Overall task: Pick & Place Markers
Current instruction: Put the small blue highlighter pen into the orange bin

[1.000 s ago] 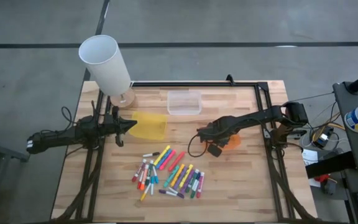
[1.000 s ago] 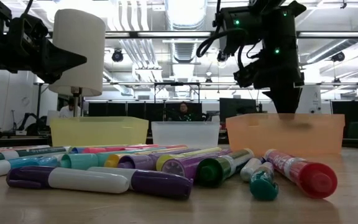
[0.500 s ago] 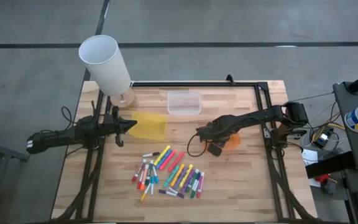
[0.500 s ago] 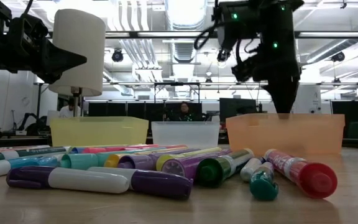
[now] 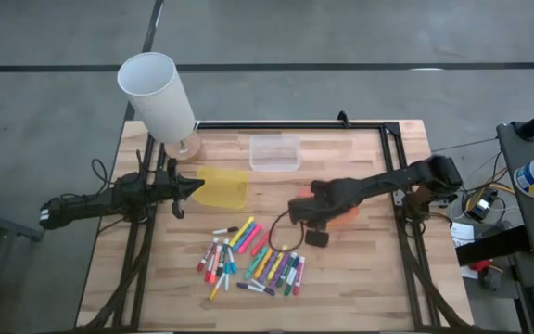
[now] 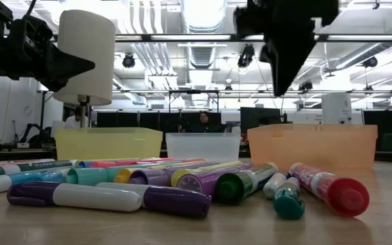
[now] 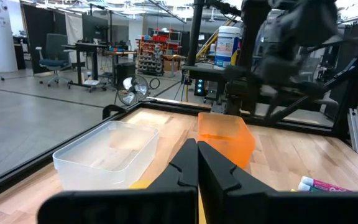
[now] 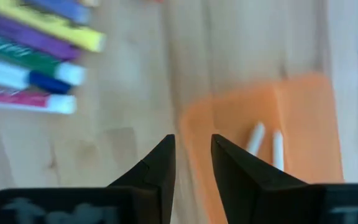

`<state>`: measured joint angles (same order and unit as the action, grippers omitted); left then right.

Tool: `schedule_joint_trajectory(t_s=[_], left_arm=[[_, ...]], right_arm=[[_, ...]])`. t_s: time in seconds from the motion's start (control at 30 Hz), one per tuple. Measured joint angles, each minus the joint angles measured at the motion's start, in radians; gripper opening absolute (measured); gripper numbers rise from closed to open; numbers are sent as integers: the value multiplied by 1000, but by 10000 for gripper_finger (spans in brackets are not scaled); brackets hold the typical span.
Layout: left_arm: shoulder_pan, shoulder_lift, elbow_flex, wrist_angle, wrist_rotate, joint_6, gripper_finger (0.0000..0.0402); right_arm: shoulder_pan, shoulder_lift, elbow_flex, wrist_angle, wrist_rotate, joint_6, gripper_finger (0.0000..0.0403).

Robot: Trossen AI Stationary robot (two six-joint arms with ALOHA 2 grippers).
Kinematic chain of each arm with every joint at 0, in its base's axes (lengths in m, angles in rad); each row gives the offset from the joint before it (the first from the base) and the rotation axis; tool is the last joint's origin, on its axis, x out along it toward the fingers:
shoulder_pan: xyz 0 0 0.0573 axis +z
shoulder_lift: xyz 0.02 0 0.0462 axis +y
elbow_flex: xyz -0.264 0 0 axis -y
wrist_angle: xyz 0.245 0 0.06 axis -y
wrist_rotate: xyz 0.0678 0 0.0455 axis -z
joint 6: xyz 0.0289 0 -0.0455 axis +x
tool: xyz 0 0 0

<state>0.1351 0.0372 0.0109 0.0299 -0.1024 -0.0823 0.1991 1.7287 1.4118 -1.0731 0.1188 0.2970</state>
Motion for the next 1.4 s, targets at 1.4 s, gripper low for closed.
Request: schedule_joint_trajectory(t_s=[1.4], left_arm=[[0, 0, 0, 1, 0, 0, 0]], right_arm=[[226, 198, 35, 369, -99, -275, 164]])
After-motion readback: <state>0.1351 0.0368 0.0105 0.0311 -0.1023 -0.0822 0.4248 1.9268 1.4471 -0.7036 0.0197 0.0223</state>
